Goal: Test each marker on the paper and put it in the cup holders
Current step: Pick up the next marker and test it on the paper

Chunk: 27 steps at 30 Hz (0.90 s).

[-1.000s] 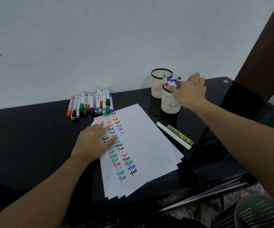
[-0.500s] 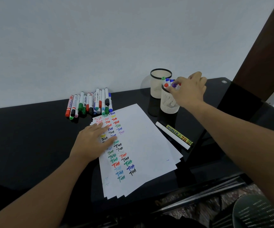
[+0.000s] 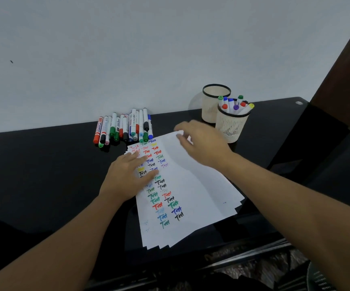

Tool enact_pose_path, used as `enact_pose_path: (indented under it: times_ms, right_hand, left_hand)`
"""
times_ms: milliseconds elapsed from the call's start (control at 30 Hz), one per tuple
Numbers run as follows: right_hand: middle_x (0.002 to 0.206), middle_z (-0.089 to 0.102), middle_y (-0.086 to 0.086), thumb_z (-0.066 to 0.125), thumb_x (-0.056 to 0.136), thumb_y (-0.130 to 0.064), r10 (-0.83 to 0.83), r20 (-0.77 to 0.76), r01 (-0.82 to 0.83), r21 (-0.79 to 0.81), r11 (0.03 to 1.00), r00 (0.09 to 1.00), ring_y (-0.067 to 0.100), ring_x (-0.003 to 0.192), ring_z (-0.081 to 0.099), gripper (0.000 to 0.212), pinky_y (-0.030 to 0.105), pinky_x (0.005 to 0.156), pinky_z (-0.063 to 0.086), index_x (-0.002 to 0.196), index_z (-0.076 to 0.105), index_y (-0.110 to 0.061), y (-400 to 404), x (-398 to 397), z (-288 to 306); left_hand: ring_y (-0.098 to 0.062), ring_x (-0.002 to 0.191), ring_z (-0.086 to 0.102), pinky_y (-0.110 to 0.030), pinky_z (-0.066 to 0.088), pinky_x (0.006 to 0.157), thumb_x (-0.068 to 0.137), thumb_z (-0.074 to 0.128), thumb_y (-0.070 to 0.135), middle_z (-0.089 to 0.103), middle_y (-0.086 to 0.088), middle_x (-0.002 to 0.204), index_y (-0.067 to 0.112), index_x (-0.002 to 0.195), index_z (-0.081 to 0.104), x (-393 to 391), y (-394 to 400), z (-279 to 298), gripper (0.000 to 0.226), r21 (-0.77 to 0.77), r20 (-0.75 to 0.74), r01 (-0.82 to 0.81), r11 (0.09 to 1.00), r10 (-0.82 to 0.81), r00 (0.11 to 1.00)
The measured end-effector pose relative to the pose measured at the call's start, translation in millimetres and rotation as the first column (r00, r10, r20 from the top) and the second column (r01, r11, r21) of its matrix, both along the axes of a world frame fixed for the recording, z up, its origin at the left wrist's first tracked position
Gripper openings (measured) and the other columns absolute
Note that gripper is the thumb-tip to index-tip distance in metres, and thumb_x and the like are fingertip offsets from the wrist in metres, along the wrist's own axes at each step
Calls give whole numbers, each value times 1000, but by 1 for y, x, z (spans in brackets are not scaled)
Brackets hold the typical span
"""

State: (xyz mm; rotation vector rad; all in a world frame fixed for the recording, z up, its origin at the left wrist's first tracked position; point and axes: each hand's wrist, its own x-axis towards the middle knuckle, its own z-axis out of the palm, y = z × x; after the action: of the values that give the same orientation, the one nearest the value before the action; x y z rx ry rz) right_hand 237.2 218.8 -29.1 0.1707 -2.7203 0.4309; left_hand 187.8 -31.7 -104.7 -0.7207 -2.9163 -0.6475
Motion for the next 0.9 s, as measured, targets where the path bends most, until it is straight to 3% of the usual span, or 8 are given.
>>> enact_pose_path:
  times_ms: [67,133,267,467,733,900]
  right_hand:
    - [130,64,-3,49,107,-38,4,230,-10,27,1000,973,11,106,62,39,33,86,57,145,51,-32,-9,-10,-12]
    - [143,57,-2,49,107,-41,-4,323,-7,33,999,946,16,119,60,45,36,93,56,152,44,-35,-14,-23,-23]
    - [148,49,4,50,105,-44,-26,335,12,44,999,942,24,128,54,49,41,98,54,153,40,-38,-18,-49,-38]
    - [151,40,8,51,107,-36,-56,348,42,48,998,936,27,133,47,55,38,102,48,158,32,-41,-26,-88,-51]
    - [149,44,8,49,107,-38,-40,294,26,50,998,955,28,132,45,61,44,102,50,161,22,-43,-53,-122,-57]
    - [139,57,6,49,106,-44,-57,288,33,86,996,956,29,128,49,57,45,100,50,159,30,-38,-60,-129,-61]
  left_hand:
    - [-21,146,33,-45,25,121,84,57,75,44,0,156,28,145,54,-2,0,-1,77,3,3,-13,1000,13,1000]
    - [-22,145,35,-47,27,121,82,55,78,46,-2,155,28,143,56,-4,-1,-3,79,10,2,-31,999,31,1000]
    - [-24,141,40,-48,31,118,78,49,80,51,-4,150,26,138,63,-5,-2,-5,81,60,12,-59,996,58,998]
    - [-22,141,39,-42,29,118,86,58,72,50,-2,151,27,138,62,-10,-2,-9,69,28,-22,-56,998,57,998]
    - [-24,138,43,-47,33,116,80,47,77,54,-4,147,26,135,65,-12,-1,-11,77,36,-44,-60,998,61,997]
    - [-23,138,42,-47,32,116,80,47,77,53,-2,148,27,135,64,-12,-1,-12,76,33,-57,-57,998,59,997]
